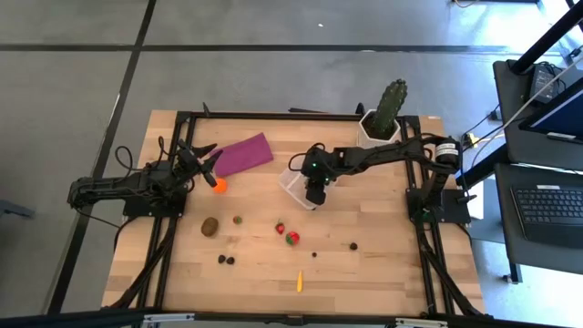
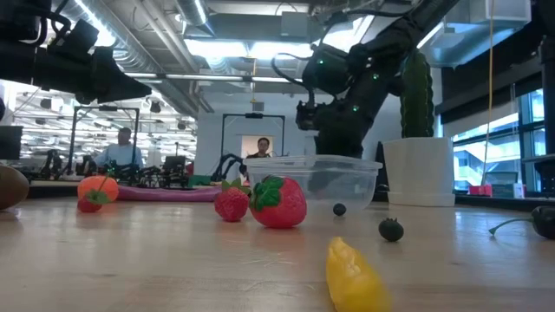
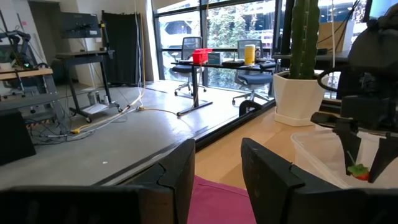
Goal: Pick and placing Produce into tupperware
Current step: Put the right red strawberry into the transparent container, then put the top blueberry into the transparent container
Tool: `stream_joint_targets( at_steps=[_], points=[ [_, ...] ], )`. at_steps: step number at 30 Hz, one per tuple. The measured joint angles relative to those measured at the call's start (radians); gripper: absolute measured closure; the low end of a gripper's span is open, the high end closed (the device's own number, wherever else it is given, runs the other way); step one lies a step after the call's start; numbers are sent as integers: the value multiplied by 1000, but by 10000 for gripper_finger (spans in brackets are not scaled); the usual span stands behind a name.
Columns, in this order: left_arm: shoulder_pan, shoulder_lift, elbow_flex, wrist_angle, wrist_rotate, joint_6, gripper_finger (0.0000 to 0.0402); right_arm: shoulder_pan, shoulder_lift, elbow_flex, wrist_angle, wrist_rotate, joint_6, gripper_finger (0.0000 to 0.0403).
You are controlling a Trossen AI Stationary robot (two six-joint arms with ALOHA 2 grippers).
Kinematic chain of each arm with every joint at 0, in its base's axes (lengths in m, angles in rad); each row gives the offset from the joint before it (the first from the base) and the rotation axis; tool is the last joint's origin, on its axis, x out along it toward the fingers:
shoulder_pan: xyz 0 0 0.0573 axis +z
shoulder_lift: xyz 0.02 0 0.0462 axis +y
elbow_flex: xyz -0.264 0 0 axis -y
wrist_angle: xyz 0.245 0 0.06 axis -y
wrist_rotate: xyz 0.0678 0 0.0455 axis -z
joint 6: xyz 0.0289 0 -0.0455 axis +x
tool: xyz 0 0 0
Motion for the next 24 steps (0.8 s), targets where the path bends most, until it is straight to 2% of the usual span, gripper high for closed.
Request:
stream_joint_targets(
  at_steps=[12,18,22,24],
  points=[
    [0,0,0,0,0,1,278,-2,-3,9,-21,-1,22,193],
    [0,0,0,0,0,2,278,-3,-42,141,-204,-2,10,160],
    [0,0,0,0,0,2,278,3,-128,228,-313,1,24,156],
    [0,0,0,0,0,2,278,15,-196,243,-354,40,29,156]
  ],
)
